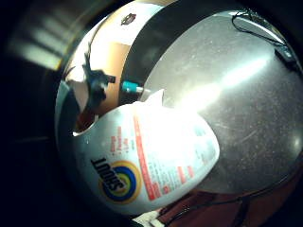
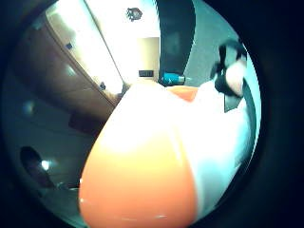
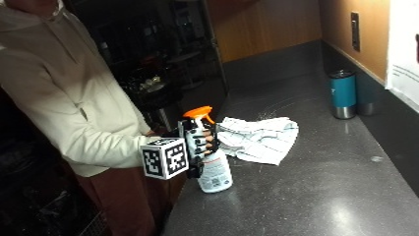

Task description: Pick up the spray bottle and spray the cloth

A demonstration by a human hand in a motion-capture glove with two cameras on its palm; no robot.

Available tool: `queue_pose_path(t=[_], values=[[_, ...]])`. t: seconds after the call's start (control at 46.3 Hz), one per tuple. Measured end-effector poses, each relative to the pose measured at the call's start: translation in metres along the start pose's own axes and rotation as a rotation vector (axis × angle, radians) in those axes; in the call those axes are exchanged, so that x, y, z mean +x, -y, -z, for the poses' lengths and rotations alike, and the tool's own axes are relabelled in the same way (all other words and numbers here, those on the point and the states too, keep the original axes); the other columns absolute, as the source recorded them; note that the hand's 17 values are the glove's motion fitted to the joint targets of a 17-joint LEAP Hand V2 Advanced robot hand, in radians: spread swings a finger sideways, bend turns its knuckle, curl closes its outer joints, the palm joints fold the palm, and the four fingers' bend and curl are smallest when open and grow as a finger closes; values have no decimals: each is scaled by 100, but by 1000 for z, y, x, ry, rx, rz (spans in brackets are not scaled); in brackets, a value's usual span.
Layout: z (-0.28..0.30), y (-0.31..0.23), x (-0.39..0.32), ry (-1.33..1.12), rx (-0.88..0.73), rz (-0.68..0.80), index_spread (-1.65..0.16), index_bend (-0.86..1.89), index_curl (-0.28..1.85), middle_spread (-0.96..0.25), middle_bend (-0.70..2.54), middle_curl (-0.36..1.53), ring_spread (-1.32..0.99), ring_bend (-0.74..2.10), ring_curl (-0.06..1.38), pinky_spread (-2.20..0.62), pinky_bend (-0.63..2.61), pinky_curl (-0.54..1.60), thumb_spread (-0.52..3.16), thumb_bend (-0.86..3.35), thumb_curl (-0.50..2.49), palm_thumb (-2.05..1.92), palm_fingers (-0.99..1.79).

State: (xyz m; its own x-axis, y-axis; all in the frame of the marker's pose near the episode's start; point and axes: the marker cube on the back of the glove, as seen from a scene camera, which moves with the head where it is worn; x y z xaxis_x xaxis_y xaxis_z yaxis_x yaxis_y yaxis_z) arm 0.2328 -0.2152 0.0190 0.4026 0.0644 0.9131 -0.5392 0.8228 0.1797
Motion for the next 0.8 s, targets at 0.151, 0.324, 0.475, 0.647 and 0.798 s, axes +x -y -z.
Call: queue_pose_path(t=[0.151,0.324,0.475,0.647,0.798], values=[[-10,10,-9,-59,-65,2,-21,30,42,-10,46,44,-14,54,39,-6,17,32,57,3,57,96,137],[-39,36,-29,-295,-227,64,-18,36,47,-11,53,48,-15,62,44,-14,21,34,36,-2,63,100,142],[-66,58,-72,-557,-444,138,-18,40,50,-12,57,50,-16,64,45,-17,26,36,29,-3,66,97,142],[-111,58,-124,-845,-749,164,-18,43,52,-12,59,51,-16,66,46,-18,28,37,27,-3,69,96,140],[-155,51,-157,-1188,-875,183,-18,44,53,-13,60,51,-16,67,46,-20,30,38,25,-3,71,96,140]])
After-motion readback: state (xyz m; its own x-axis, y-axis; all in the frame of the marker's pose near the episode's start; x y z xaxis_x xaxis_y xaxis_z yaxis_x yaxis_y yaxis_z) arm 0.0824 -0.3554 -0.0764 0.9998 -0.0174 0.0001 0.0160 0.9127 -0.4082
